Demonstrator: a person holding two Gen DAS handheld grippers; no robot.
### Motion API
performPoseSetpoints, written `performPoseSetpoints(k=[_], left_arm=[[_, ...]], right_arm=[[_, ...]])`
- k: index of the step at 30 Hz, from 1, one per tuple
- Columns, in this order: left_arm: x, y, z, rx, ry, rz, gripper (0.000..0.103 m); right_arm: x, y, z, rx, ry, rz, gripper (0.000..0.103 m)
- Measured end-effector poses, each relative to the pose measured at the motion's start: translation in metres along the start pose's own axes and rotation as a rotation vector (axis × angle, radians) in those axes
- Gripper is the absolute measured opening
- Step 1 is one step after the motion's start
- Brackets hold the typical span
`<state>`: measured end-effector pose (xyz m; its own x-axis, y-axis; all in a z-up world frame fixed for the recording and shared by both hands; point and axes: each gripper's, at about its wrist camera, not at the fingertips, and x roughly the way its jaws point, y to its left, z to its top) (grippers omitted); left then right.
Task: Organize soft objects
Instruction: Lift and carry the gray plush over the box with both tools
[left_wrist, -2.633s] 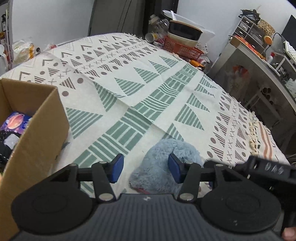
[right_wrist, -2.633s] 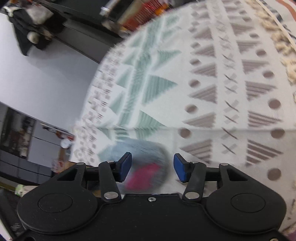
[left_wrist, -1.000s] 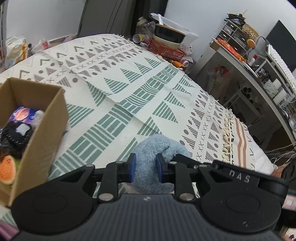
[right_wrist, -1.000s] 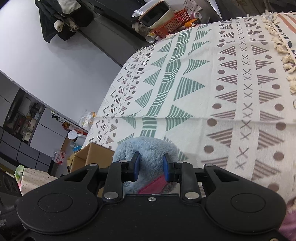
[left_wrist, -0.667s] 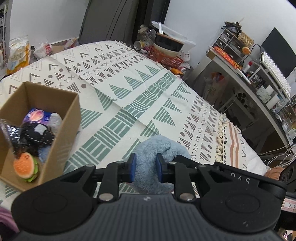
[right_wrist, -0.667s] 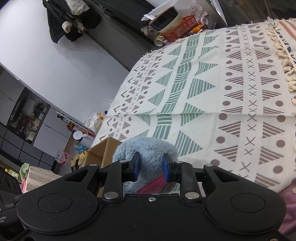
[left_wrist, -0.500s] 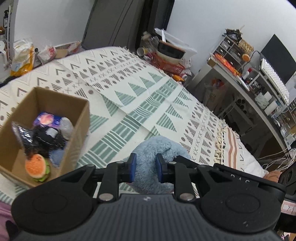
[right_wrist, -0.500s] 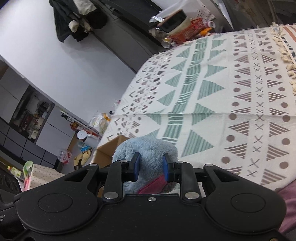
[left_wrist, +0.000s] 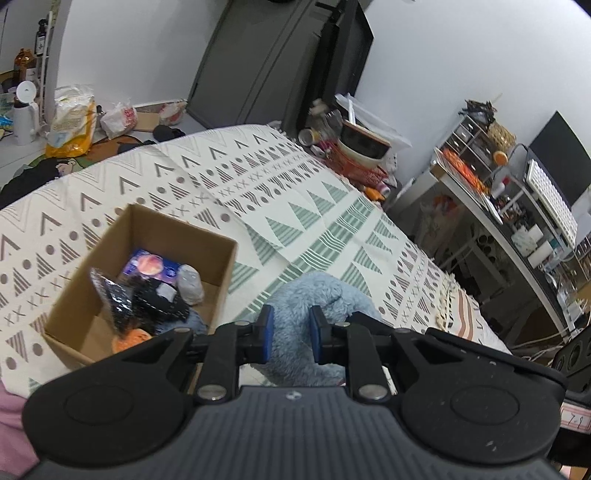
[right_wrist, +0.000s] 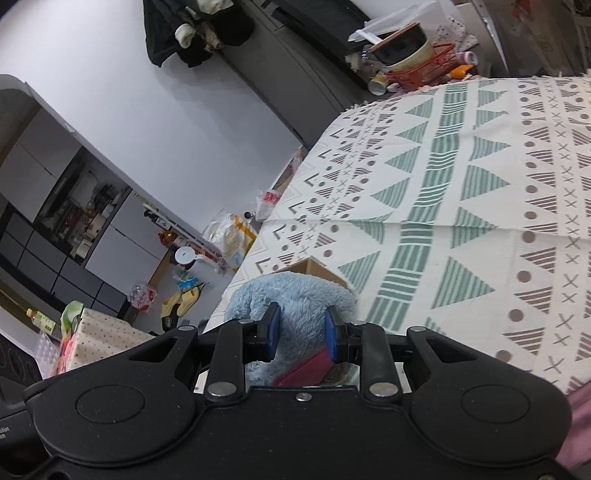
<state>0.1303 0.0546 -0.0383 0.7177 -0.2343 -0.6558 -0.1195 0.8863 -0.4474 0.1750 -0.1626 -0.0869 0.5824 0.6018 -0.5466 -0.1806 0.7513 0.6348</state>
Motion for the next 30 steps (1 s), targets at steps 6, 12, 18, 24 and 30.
performPoseSetpoints(k=[6,12,18,24,30], left_arm=[[-0.011,0.024,0.010,-0.047,-0.022,0.016,0.014],[-0.013,0.045,0.017,-0.083,-0.035,0.039,0.010],[-0.009,0.066,0.021,-0.106,-0.025,0.069,0.000],[0.000,0.085,0.024,-0.126,-0.012,0.099,0.000],[0.011,0.101,0.021,-0.154,0.040,0.115,0.000]], right_arm=[[0.015,0.023,-0.002,-0.017,0.017,0.009,0.026],[0.031,0.037,-0.005,-0.022,0.040,0.014,0.028],[0.047,0.046,-0.008,-0.018,0.068,0.019,0.028],[0.068,0.052,-0.014,-0.021,0.107,0.032,0.028],[0.073,0.045,-0.018,-0.010,0.126,0.008,0.028]])
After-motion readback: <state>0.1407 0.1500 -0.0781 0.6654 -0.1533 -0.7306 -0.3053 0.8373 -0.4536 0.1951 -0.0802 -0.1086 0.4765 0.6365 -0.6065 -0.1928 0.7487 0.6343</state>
